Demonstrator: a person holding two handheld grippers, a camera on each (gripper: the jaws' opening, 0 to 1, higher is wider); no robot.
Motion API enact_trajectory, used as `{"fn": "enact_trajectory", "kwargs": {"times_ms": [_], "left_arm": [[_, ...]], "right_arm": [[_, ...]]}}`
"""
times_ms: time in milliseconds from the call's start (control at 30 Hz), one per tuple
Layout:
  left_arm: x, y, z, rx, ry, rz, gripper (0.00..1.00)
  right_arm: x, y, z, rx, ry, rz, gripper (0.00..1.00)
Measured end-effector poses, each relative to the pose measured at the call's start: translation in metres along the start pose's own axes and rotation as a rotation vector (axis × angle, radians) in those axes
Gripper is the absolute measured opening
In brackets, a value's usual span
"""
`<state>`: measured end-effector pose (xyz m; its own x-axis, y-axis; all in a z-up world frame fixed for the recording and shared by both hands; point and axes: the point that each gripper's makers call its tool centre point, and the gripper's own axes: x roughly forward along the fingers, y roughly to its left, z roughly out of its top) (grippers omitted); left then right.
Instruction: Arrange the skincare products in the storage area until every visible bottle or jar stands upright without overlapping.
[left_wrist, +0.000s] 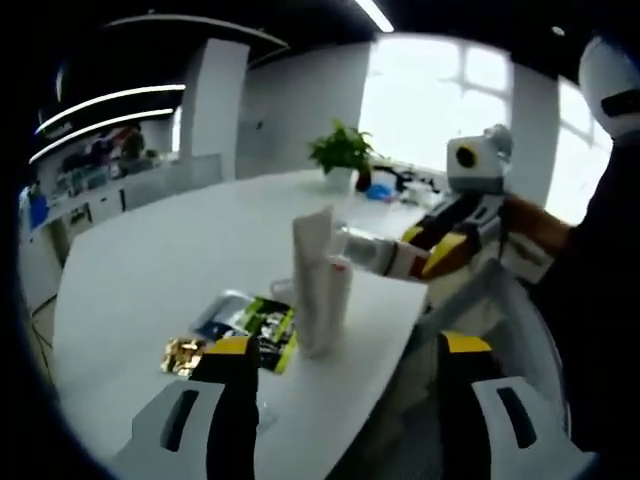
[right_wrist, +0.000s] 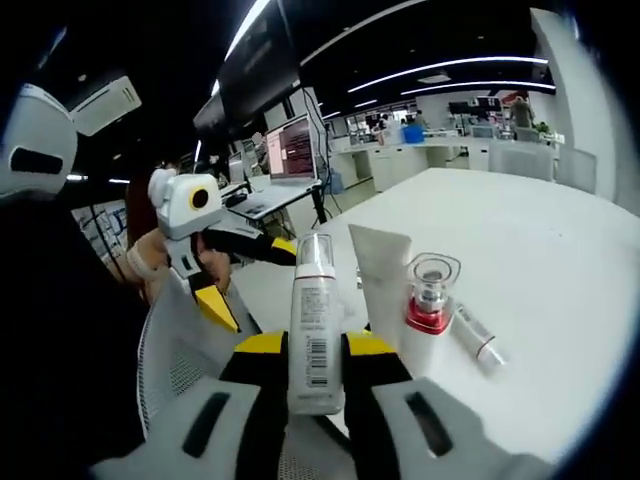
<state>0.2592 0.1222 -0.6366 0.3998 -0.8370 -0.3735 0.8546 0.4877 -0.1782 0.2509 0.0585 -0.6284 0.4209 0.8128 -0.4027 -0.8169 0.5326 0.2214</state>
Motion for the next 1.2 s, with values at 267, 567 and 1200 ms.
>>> {"fn": "enact_trajectory", "kwargs": {"times_ms": [267, 567, 1200], "left_arm": [[0.005, -0.004, 0.014, -0.045, -0.063, -0.032, 0.50], [0.009, -0.012, 0.027, -0.115, -0.130, -0.093, 0.38], [0.018, -0.011, 0.034, -0.067, -0.104, -0.078, 0.29]], "right_arm": [[0.011, 0.005, 0.008, -0.015, -0.007, 0.036, 0.19], [0.025, 0.011, 0.014, -0.033, -0.008, 0.065, 0.19], [0.040, 0.006, 0.003, -0.081, 0.067, 0.039, 0.19]]}}
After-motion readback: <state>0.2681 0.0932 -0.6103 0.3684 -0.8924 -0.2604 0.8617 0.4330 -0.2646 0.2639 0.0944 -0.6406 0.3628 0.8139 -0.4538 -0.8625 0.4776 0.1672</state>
